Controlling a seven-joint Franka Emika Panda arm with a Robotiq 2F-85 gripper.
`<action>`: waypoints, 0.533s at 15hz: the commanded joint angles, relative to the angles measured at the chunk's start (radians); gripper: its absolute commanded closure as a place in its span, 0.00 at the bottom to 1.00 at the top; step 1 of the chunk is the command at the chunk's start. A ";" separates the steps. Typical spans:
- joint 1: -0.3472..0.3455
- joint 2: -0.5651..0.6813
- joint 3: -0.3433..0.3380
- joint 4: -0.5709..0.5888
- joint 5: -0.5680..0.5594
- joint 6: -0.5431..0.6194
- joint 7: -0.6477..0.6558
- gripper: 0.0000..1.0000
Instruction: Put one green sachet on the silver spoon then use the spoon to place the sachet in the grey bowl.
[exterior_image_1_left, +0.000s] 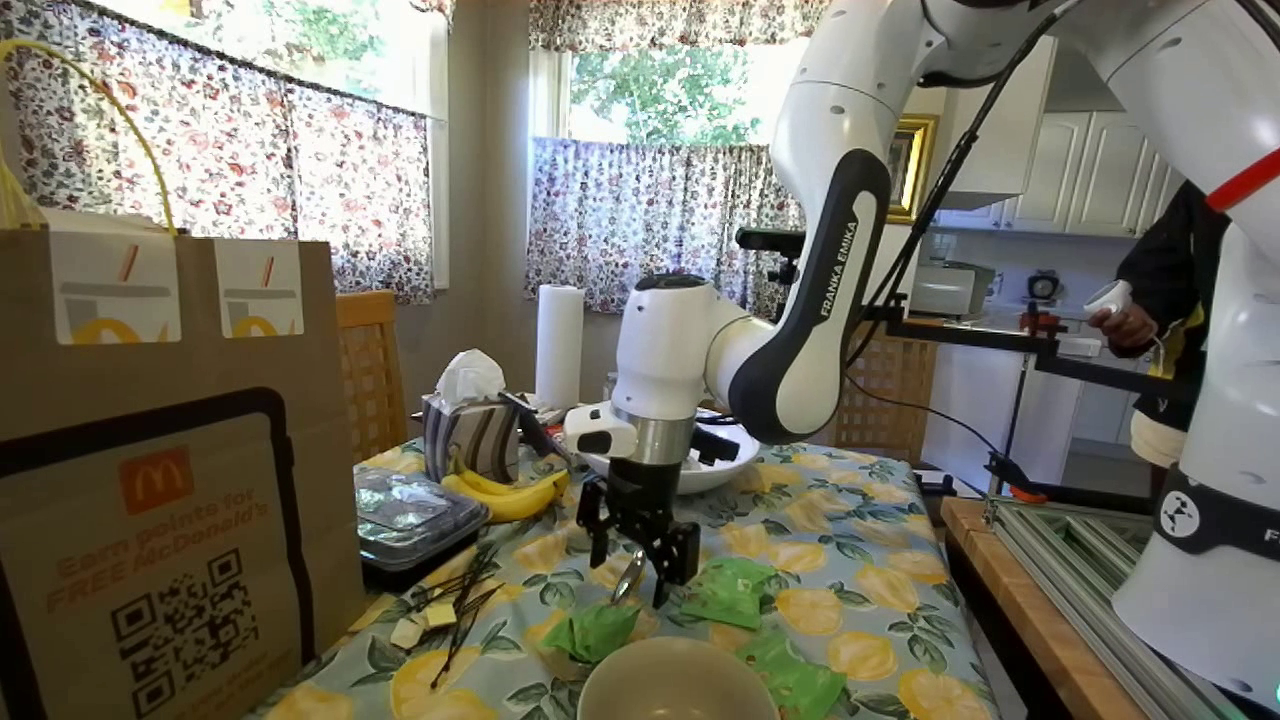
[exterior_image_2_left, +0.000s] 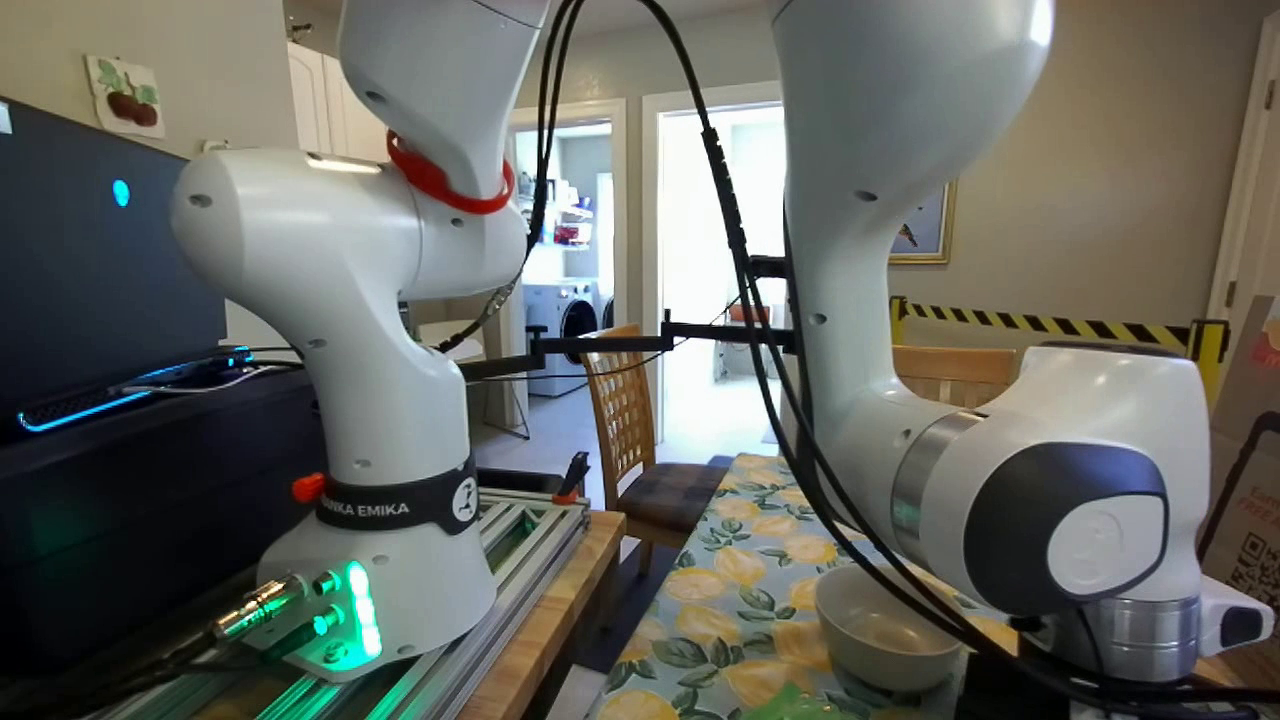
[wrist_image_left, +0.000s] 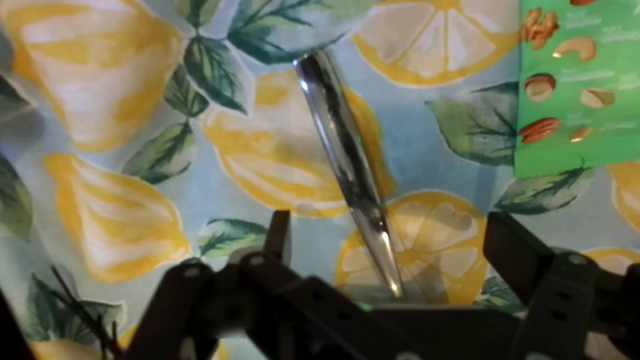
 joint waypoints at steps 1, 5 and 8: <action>0.040 0.011 -0.024 0.032 0.095 -0.018 -0.102 0.31; 0.080 0.009 -0.050 0.036 0.159 -0.015 -0.149 0.64; 0.110 0.008 -0.071 0.038 0.190 -0.015 -0.166 0.86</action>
